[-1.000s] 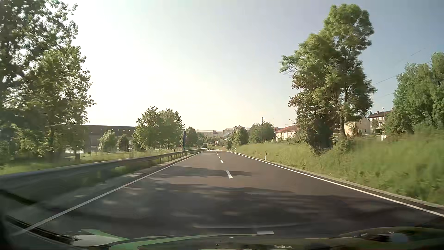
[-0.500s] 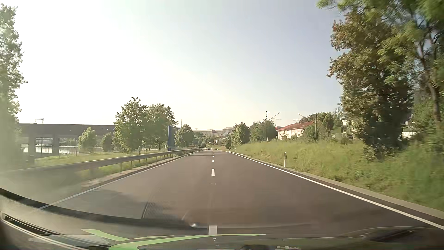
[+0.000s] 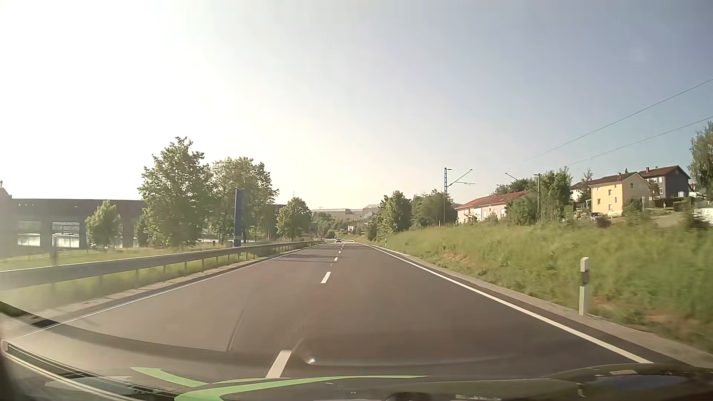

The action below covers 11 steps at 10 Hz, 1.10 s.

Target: Follow the waypoints while adhering to traffic rules and regulations

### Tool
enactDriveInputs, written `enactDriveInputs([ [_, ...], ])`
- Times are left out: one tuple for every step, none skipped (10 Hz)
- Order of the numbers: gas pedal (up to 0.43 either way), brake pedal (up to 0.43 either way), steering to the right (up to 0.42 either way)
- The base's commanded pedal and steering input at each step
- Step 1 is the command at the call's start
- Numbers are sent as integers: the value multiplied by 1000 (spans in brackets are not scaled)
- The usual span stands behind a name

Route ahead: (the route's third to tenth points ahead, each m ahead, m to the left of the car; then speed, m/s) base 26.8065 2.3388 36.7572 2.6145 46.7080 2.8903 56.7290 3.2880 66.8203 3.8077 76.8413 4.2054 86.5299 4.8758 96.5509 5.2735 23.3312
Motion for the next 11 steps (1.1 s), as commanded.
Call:
enactDriveInputs([
  [150,0,-7],
  [150,0,-7],
  [150,0,-8],
  [150,0,-7],
  [150,0,-7],
  [150,0,-8],
  [150,0,-8],
  [150,0,-7],
  [150,0,-7],
  [150,0,-7],
  [150,0,-7],
])
